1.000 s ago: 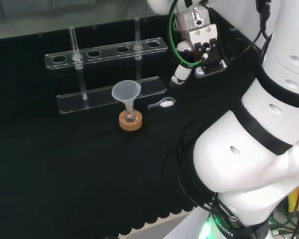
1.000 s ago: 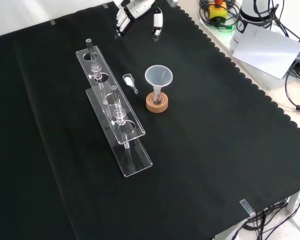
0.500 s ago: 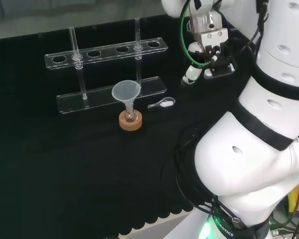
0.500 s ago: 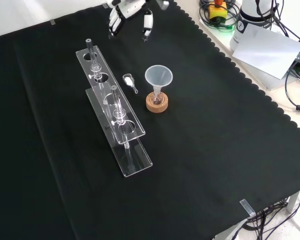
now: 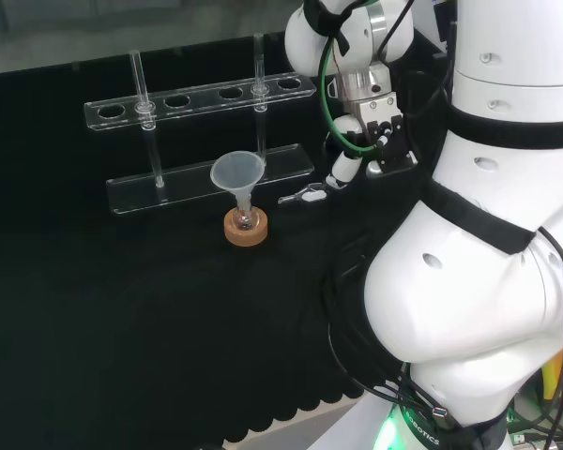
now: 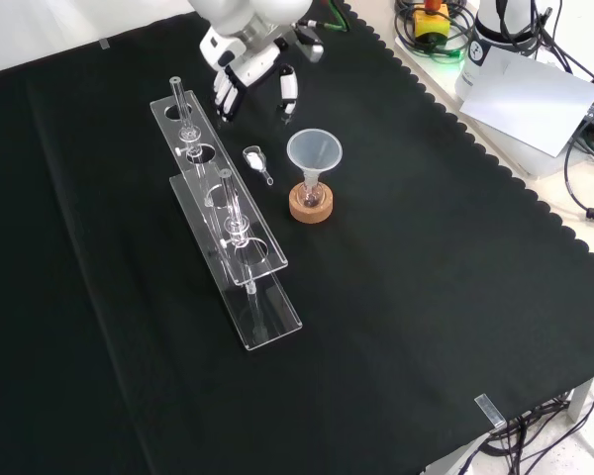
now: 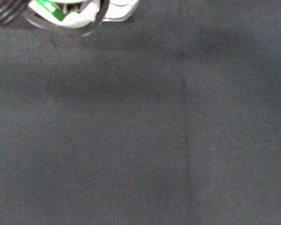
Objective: Pick up the weighing funnel.
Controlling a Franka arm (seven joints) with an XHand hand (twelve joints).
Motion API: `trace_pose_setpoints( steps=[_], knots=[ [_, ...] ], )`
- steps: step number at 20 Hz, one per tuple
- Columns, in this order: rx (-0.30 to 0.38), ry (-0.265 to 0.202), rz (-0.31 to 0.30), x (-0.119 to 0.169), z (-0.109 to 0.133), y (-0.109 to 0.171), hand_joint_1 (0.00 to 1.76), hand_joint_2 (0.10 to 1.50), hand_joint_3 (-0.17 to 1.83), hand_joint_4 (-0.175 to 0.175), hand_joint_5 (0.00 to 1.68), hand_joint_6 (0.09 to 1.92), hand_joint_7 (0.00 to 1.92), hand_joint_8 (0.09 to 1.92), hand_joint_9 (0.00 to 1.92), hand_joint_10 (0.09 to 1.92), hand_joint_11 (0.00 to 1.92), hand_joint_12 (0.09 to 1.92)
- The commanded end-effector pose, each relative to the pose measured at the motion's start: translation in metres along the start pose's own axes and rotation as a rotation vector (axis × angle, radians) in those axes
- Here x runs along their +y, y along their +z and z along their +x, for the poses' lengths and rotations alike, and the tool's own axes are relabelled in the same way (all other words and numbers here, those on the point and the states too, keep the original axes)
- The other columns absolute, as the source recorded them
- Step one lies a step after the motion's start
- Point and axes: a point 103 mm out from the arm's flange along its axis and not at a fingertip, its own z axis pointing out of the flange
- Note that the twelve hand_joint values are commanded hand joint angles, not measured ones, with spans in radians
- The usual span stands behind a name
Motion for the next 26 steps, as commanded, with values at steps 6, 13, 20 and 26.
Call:
trace_pose_setpoints(
  steps=[6,13,20,26],
  knots=[
    [0.006,-0.043,-0.035,0.018,0.007,0.007,0.90,0.58,0.55,-0.014,0.56,0.09,0.37,0.70,0.60,0.61,0.53,1.32],
    [-0.003,-0.056,-0.027,0.026,0.016,0.021,0.91,0.58,0.56,-0.013,0.56,0.09,0.37,0.70,0.61,0.60,0.53,1.32],
    [-0.005,-0.059,-0.031,0.028,0.019,0.024,0.92,0.57,0.57,-0.009,0.58,0.10,0.37,0.70,0.61,0.60,0.52,1.31],
    [-0.015,-0.053,-0.026,0.034,0.021,0.029,0.93,0.56,0.59,-0.008,0.60,0.11,0.38,0.69,0.62,0.59,0.52,1.31]
  ],
)
